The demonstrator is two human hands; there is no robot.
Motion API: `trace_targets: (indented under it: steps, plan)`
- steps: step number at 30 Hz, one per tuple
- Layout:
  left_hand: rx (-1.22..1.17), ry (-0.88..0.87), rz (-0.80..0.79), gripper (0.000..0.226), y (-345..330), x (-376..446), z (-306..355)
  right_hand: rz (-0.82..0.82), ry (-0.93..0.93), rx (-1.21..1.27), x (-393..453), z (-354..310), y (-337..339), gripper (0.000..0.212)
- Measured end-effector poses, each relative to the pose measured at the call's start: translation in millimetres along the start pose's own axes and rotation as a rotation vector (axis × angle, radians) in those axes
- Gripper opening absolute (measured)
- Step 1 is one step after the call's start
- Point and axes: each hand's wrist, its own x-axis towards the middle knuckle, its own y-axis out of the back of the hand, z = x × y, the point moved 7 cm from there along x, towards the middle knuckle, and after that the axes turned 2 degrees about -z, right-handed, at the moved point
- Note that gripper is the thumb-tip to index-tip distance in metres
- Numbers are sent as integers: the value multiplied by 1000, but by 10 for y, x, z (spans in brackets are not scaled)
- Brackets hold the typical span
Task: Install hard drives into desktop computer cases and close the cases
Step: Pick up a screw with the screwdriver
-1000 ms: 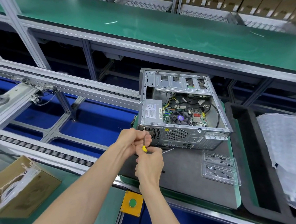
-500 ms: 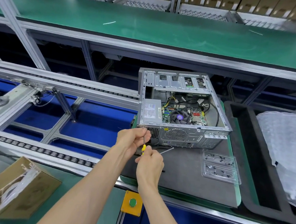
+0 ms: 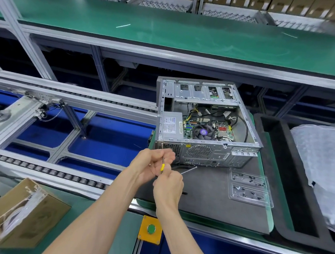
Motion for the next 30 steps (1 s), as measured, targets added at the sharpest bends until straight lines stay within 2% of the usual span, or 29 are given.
trace_targets:
  steps: [3,5,9,13,15,17,20,23,26,30]
  plan:
    - [87,20,43,24,10,-14,29,-49,-102,189,-24,32,-28,47]
    - [145,-13,105,18,24,-24,82,-57,-89,220,-32,32,-8,45]
    - [190,-26,167,7,29,-57,134,24,72,111,-69,-13,81,26]
    - [304,-70,196,20,38,-77,190,61,110,6,-65,-26,75,33]
    - [311,-82,173,26,42,-87,168,29,76,-39,-55,-18,28,40]
    - [240,-68,102,21,25,-95,105,-16,21,-34,-31,15,-28,45]
    - [80,26,-15,24,-11,-113,25,-105,-147,218,18,94,-121,46]
    - [87,70,-52,24,-59,-137,38,-170,-293,449,-8,134,-148,40]
    - [215,12,85,22,14,-88,128,-153,-194,355,-23,74,-98,48]
    - [256,-14,131,5,27,-32,150,12,104,72,-91,-118,109,31]
